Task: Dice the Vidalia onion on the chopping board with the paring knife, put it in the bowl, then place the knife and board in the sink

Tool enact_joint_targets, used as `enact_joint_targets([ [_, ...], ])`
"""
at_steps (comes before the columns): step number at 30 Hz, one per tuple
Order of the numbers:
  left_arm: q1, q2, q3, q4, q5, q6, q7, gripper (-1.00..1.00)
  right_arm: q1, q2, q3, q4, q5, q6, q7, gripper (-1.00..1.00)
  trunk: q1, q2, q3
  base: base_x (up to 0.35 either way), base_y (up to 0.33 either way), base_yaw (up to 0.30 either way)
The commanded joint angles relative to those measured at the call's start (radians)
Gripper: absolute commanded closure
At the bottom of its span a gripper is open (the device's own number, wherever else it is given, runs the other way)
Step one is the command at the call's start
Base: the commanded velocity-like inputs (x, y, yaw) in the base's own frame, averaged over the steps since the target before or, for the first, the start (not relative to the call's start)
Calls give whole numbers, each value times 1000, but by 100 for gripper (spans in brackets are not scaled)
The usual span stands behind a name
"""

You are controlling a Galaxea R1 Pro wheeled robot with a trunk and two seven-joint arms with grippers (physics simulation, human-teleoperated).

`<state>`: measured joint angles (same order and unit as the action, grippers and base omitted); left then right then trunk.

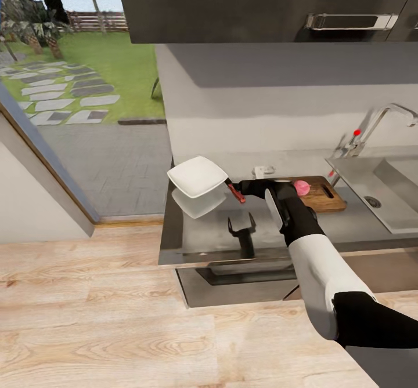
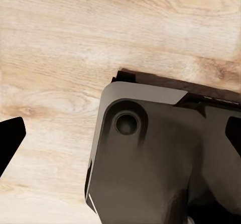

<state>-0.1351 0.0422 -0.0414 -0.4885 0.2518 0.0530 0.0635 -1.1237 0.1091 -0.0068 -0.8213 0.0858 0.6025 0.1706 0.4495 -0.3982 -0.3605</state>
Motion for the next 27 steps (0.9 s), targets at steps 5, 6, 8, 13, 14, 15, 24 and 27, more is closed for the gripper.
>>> enact_joint_targets([
  [5, 0, 1, -5, -2, 7, 5, 6, -100, -1, -2, -1, 9, 11, 4, 3, -100, 1, -2, -3, 0, 0, 0],
  [6, 0, 1, -5, -2, 7, 5, 6, -100, -1, -3, -1, 11, 11, 4, 2, -100, 1, -2, -4, 0, 0, 0],
  [8, 0, 1, -14, -3, 7, 5, 6, -100, -1, -16, -1, 21, 13, 3, 2, -100, 1, -2, -6, 0, 0, 0],
  [13, 0, 1, -64, -3, 7, 5, 6, -100, -1, -26, -1, 23, 16, 3, 1, -100, 1, -2, -10, 0, 0, 0],
  [14, 0, 1, -68, -3, 7, 5, 6, -100, -1, -26, -2, 24, 16, 3, 1, -100, 1, -2, -11, 0, 0, 0],
  [15, 0, 1, -74, -3, 7, 5, 6, -100, -1, -27, -2, 24, 16, 3, 1, -100, 1, -2, -12, 0, 0, 0],
  [24, 0, 1, -86, -2, 7, 5, 6, -100, -1, -28, -1, 25, 16, 3, 1, -100, 1, -2, -22, 0, 0, 0],
  [27, 0, 1, -86, -2, 7, 5, 6, -100, -1, -28, 0, 25, 15, 3, 1, -100, 1, -2, -26, 0, 0, 0],
])
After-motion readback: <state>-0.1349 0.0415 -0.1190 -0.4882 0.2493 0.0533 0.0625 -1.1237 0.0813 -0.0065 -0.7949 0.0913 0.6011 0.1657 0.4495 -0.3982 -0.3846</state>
